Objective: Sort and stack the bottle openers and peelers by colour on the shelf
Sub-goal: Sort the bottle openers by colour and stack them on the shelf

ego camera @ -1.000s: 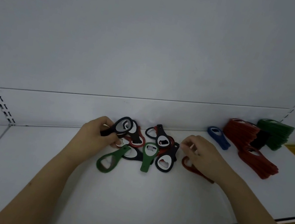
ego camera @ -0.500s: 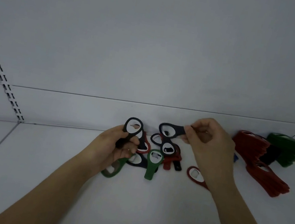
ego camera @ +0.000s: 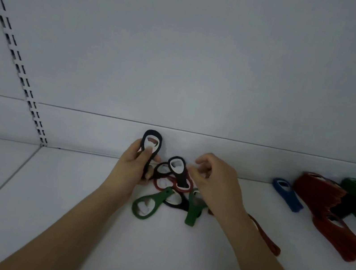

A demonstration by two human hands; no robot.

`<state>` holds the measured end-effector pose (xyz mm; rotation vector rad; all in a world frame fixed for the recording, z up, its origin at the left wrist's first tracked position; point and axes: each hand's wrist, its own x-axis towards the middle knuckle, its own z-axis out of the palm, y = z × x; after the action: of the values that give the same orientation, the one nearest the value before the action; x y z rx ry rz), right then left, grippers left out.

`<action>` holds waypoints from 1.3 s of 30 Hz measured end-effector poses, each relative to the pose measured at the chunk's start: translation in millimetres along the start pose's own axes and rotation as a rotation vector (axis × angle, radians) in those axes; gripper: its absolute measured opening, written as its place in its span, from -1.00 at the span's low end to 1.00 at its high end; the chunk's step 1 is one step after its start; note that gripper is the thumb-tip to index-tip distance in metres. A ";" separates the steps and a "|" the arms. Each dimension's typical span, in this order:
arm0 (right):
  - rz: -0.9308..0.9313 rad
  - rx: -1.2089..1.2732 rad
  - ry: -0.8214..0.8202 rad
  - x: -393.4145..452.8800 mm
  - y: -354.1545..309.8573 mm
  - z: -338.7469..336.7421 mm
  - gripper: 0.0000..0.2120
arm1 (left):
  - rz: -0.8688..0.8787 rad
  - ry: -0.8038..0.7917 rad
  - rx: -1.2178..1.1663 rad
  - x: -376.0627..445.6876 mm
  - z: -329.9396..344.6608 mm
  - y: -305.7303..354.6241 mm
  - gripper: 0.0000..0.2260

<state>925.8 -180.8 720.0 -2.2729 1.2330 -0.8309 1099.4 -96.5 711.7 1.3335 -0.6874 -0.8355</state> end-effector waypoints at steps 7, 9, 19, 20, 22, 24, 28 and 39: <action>-0.087 -0.102 -0.077 21.0 3.8 45.3 -0.67 | -0.041 -0.020 0.049 5.5 -4.1 -6.2 -0.81; -0.113 0.038 -0.031 18.3 9.1 40.0 -0.66 | -0.100 -0.047 -0.012 7.5 -5.9 -7.2 -0.86; 0.088 0.805 -0.152 9.4 -14.0 9.5 -0.85 | -0.258 -0.198 -0.311 10.0 -1.7 -9.3 -0.87; 0.086 0.826 -0.173 8.6 -15.2 10.1 -0.85 | -0.277 -0.236 -0.284 9.1 -2.3 -8.5 -0.84; 0.083 0.843 -0.206 8.6 -15.9 13.9 -0.85 | -0.273 -0.353 -0.172 5.8 -3.4 -6.9 -0.71; 0.055 0.745 -0.199 9.4 -14.4 19.6 -0.89 | -0.210 -0.427 -0.063 1.1 -2.6 -6.6 -0.66; -0.057 0.275 -0.099 11.1 -0.6 30.2 -0.81 | -0.106 -0.281 0.083 4.4 -8.2 -8.2 -0.89; -0.039 -0.463 -0.073 23.5 -16.9 73.9 -0.50 | -0.053 0.085 0.009 13.7 -31.3 9.5 -0.70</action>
<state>996.0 -186.1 683.3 -2.6650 1.4708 -0.5050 1134.1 -90.6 716.6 1.3924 -0.5923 -0.8140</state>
